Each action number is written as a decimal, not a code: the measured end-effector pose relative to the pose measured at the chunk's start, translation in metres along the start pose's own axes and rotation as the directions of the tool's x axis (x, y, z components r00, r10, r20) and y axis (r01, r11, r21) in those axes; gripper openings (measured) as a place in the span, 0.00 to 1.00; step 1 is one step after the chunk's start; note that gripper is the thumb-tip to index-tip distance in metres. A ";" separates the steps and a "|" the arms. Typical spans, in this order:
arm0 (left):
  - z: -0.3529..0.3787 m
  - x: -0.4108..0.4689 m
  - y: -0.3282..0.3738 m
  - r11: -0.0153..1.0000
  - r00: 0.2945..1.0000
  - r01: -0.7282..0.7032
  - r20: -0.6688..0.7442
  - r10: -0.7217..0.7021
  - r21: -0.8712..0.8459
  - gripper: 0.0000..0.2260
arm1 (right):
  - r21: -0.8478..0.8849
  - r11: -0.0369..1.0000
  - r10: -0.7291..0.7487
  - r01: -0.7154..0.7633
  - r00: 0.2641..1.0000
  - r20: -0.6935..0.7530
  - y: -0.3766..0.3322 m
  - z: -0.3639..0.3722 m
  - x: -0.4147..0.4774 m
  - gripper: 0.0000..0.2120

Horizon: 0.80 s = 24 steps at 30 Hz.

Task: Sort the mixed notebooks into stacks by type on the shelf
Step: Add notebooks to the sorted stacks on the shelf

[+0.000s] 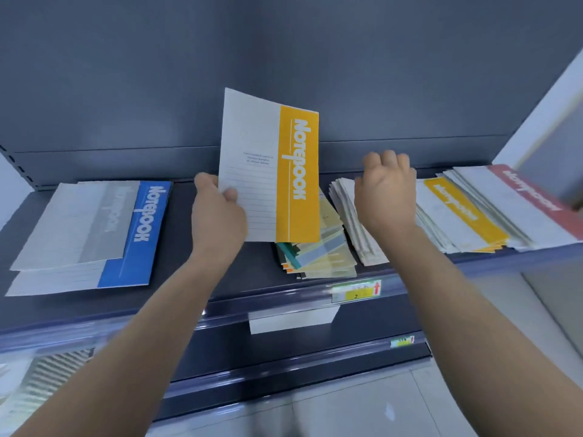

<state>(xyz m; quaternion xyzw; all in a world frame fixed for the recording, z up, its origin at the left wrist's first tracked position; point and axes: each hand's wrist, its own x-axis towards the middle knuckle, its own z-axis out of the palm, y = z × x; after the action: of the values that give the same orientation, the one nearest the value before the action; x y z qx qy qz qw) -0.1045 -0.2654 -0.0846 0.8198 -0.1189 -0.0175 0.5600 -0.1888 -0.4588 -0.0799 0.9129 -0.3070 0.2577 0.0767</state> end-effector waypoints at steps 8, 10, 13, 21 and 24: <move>0.084 -0.012 0.044 0.996 0.983 -0.082 0.169 0.077 0.019 0.04 | -0.080 0.994 0.051 -0.068 0.979 -0.197 0.087 -0.020 -0.006 0.07; 0.108 -0.015 0.055 0.995 0.977 -0.094 0.195 0.088 0.024 0.03 | -0.069 0.996 0.040 -0.055 0.979 -0.198 0.109 -0.020 -0.006 0.06; 0.145 -0.022 0.069 0.992 0.970 -0.109 0.226 0.092 0.063 0.04 | -0.067 0.998 0.007 -0.020 0.981 -0.192 0.143 -0.017 0.001 0.07; 0.265 -0.048 0.099 0.987 0.978 -0.009 0.206 -0.024 0.160 0.07 | 0.018 0.988 -0.146 0.155 0.961 -0.233 0.245 -0.004 0.034 0.05; 0.312 -0.055 0.102 0.976 0.970 0.064 0.216 -0.110 0.209 0.07 | 0.040 0.979 -0.187 0.198 0.962 -0.201 0.282 0.001 0.042 0.06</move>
<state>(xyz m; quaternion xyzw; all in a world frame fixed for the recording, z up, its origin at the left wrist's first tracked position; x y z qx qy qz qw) -0.2259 -0.5741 -0.1122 0.8691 -0.1468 -0.1230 0.4560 -0.3287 -0.7066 -0.0639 0.9104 -0.1998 0.3470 0.1042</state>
